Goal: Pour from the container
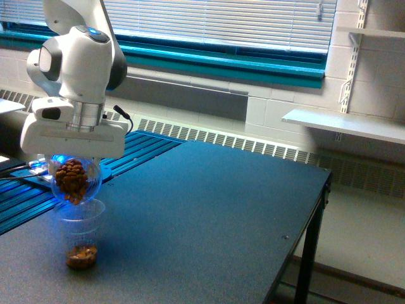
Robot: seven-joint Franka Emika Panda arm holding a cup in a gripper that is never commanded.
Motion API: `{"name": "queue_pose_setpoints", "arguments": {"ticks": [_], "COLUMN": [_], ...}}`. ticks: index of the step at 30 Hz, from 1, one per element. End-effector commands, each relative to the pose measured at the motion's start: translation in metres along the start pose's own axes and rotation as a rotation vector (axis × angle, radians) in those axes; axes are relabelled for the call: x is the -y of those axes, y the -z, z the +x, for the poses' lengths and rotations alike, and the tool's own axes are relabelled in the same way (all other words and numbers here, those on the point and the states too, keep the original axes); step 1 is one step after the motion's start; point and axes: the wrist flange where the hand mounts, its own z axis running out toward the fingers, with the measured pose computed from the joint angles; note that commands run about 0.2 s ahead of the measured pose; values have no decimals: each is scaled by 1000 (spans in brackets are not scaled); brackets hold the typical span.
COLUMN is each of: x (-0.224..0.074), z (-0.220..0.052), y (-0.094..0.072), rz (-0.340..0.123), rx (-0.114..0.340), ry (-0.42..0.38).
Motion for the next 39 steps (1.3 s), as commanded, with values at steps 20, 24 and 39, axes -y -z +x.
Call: {"name": "queue_pose_setpoints", "arguments": {"ticks": [20,24,39], "x": [13,13,13], "z": [5,4,2], "y": [4,4,0], "rz": [-49,-59,-89], "rx": [-11,-10,-6], "ry": [73,78,100]}}
